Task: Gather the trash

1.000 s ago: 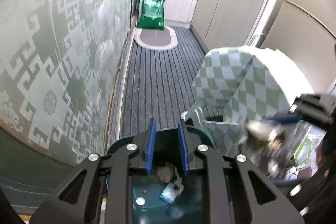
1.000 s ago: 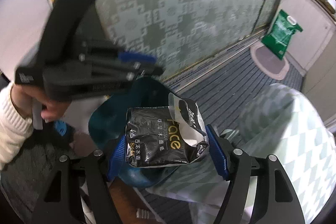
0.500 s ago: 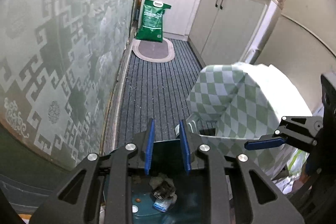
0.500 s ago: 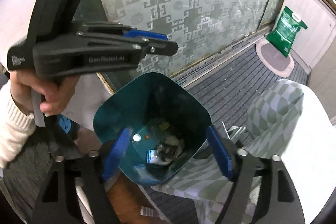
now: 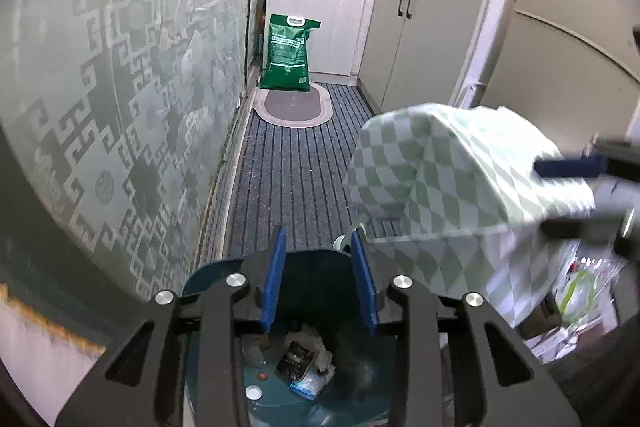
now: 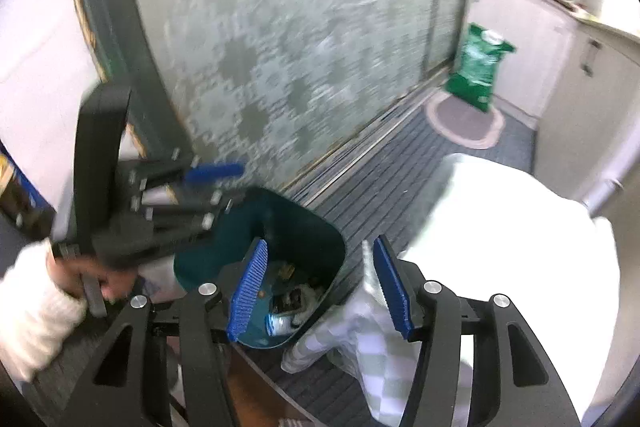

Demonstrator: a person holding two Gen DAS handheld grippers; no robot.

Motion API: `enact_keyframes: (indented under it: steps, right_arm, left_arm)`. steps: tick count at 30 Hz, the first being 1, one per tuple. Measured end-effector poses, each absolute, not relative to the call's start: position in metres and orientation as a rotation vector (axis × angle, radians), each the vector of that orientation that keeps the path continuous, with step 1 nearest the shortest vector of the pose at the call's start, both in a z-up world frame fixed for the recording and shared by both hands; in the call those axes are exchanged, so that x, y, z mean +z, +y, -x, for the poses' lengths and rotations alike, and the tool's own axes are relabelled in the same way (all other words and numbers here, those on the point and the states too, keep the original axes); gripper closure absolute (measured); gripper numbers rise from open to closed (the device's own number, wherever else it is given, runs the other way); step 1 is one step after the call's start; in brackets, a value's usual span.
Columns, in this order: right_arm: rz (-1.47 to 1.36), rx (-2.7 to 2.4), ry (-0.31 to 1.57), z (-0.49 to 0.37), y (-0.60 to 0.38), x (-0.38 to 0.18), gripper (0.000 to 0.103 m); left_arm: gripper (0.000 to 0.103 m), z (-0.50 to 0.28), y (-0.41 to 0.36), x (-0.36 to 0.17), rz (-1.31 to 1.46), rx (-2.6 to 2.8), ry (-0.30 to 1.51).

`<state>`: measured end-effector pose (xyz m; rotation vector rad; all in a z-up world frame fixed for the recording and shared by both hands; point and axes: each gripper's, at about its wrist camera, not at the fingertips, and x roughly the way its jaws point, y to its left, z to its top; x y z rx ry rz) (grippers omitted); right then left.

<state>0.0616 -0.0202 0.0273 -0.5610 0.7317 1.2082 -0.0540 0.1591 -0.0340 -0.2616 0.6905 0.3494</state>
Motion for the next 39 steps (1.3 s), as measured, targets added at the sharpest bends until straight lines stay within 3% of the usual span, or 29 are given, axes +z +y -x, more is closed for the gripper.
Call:
enact_keyframes:
  steps: [9, 13, 16, 20, 39]
  right_arm:
    - [0.423, 1.085, 0.676, -0.055, -0.099, 0.042, 0.044]
    - [0.386, 1.014, 0.646, -0.058, -0.128, 0.043, 0.029]
    - [0.329, 0.969, 0.628, -0.063, -0.157, 0.048, 0.015]
    - [0.301, 0.911, 0.613, -0.066, -0.187, 0.048, 0.005]
    - [0.388, 0.882, 0.513, -0.043, -0.189, 0.042, 0.003]
  left_arm:
    - [0.048, 0.074, 0.114, -0.029, 0.199, 0.377, 0.653]
    - [0.036, 0.082, 0.099, -0.027, 0.187, 0.383, 0.637]
    - [0.021, 0.087, 0.089, -0.026, 0.179, 0.388, 0.621]
    - [0.005, 0.094, 0.077, -0.022, 0.168, 0.405, 0.583]
    - [0.003, 0.108, 0.07, -0.02, 0.175, 0.496, 0.541]
